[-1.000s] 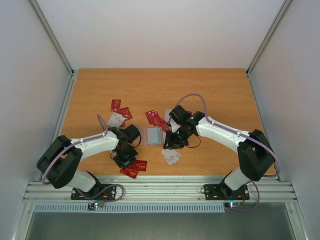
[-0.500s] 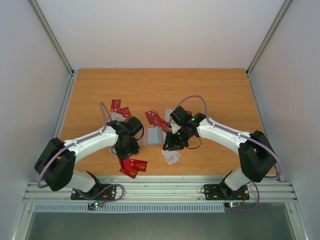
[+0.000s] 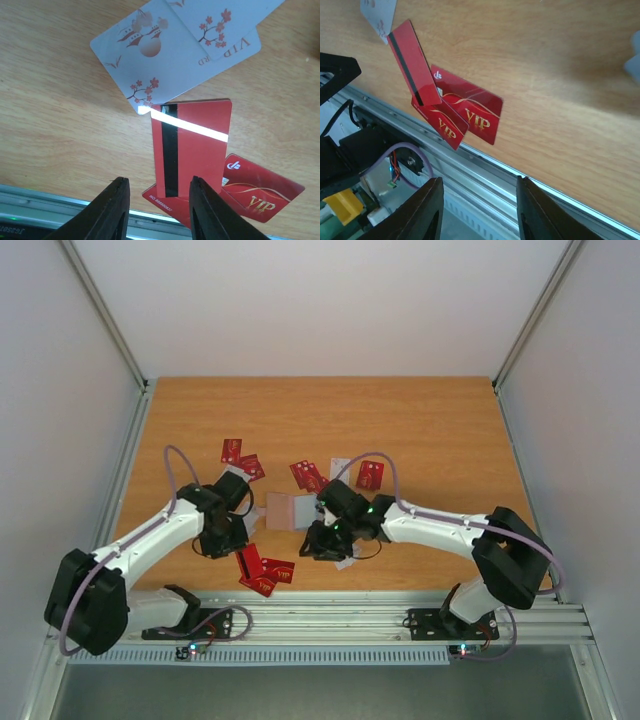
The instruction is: Put the credit cards into the card holder
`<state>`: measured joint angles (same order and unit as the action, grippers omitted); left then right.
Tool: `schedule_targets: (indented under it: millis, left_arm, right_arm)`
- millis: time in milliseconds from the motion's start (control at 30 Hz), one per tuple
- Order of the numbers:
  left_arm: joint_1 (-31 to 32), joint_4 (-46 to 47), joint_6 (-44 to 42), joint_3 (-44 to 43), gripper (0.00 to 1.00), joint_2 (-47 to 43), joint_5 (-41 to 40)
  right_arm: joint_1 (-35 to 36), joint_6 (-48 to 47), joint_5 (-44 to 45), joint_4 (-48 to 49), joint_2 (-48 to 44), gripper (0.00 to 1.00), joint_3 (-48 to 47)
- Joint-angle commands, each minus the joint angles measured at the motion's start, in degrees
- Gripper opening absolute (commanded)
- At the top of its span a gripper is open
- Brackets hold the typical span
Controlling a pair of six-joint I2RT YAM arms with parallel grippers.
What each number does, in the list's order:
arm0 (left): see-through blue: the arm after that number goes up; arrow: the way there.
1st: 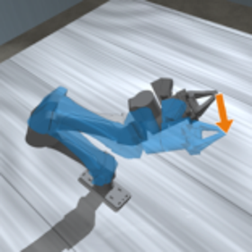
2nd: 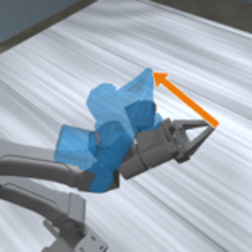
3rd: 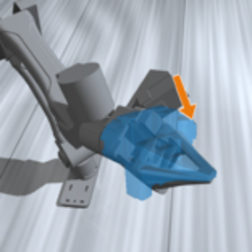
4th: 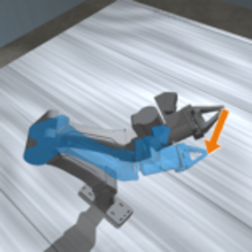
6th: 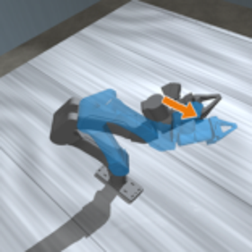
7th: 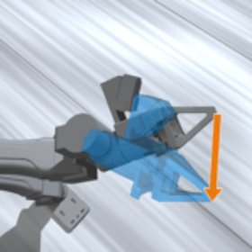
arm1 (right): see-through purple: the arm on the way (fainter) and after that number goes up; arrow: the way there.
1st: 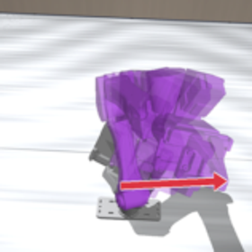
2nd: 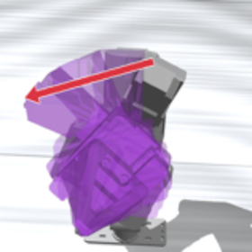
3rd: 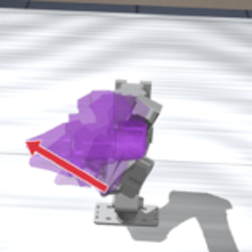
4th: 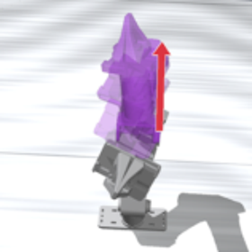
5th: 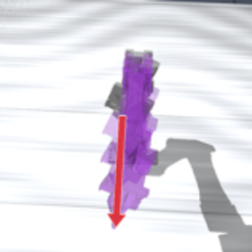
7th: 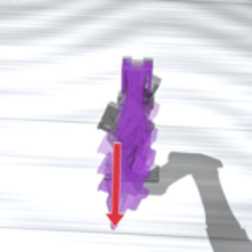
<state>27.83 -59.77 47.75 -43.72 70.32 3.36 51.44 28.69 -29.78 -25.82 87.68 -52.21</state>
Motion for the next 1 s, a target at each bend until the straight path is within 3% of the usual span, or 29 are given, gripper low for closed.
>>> schedule_targets:
  millis: [0,233,500,967]
  left_arm:
    - [-1.0,1.6,-5.9,0.5,0.36,2.0,0.8]
    - [-2.1,9.1,-6.3,4.1,0.37,6.6,6.7]
    - [-2.6,12.9,-5.4,8.1,0.35,7.7,10.6]
    - [-2.6,14.1,-3.3,10.8,0.33,7.4,11.5]
  right_arm:
    - [6.1,14.6,8.7,9.5,1.0,0.43,2.4]
    - [17.5,25.3,20.1,15.3,7.2,0.54,0.6]
    - [24.5,31.6,28.5,19.1,10.8,0.56,0.7]
    - [29.2,36.6,34.0,34.5,17.6,0.56,3.7]
